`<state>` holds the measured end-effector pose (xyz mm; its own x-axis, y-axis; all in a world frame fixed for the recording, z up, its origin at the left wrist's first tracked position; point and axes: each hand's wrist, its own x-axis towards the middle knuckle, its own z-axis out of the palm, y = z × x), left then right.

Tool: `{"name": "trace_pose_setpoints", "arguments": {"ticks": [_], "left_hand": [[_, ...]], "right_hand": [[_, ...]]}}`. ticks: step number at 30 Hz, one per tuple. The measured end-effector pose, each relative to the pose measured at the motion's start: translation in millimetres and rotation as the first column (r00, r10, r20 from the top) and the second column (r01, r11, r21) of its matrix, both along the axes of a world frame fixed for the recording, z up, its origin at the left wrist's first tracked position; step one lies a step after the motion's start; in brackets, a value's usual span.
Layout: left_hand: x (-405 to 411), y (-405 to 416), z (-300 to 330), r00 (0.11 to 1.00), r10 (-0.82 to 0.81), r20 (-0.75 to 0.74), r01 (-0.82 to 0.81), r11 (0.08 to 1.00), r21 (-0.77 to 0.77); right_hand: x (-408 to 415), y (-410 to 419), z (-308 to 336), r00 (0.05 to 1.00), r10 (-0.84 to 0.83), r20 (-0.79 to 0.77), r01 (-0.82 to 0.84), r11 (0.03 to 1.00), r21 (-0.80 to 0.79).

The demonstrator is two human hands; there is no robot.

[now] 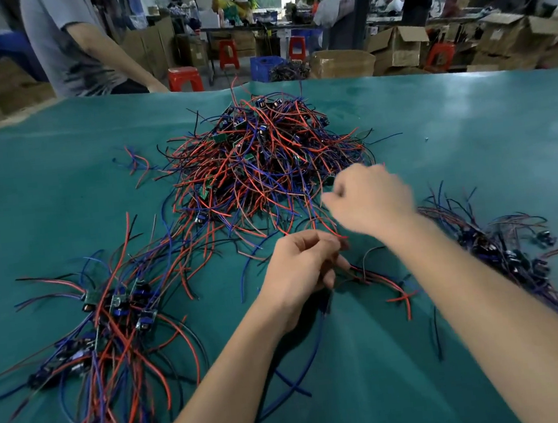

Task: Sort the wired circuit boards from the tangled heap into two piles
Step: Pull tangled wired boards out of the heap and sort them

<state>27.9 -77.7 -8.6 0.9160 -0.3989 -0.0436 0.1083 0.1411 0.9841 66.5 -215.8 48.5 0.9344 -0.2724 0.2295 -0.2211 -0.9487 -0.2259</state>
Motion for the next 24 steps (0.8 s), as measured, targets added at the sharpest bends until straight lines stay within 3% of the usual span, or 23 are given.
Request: {"name": "trace_pose_setpoints", "arguments": {"ticks": [3, 7, 11, 14, 18, 24], "left_hand": [[2.0, 0.4, -1.3, 1.000, 0.011, -0.029, -0.013, 0.999, -0.048], [4.6, -0.8, -1.9, 0.998, 0.036, -0.052, -0.040, 0.997, -0.068], [6.4, -0.6, -0.8, 0.994, 0.064, -0.086, -0.073, 0.992, -0.107], [8.2, -1.0, -0.1, 0.990, 0.077, -0.119, -0.092, 0.987, -0.128], [8.6, -1.1, -0.9, 0.989, 0.044, -0.138, -0.066, 0.985, -0.157], [4.4, -0.3, -4.4, 0.998, 0.056, -0.013, -0.057, 0.993, -0.102]], "right_hand": [[33.7, 15.4, -17.0, 0.998, -0.021, -0.063, 0.031, 0.987, 0.161], [41.1, 2.1, -11.6, 0.999, 0.003, 0.053, -0.023, 0.924, 0.380], [-5.8, -13.7, -0.8, 0.983, 0.054, 0.175, -0.160, 0.723, 0.673], [-54.3, -15.3, -1.2, 0.952, 0.256, 0.166, -0.294, 0.625, 0.723], [-89.7, -0.5, -12.6, 0.829, 0.553, 0.082, -0.420, 0.519, 0.744], [-94.5, 1.9, -30.4, 0.733, 0.678, -0.044, -0.419, 0.501, 0.757]]}}
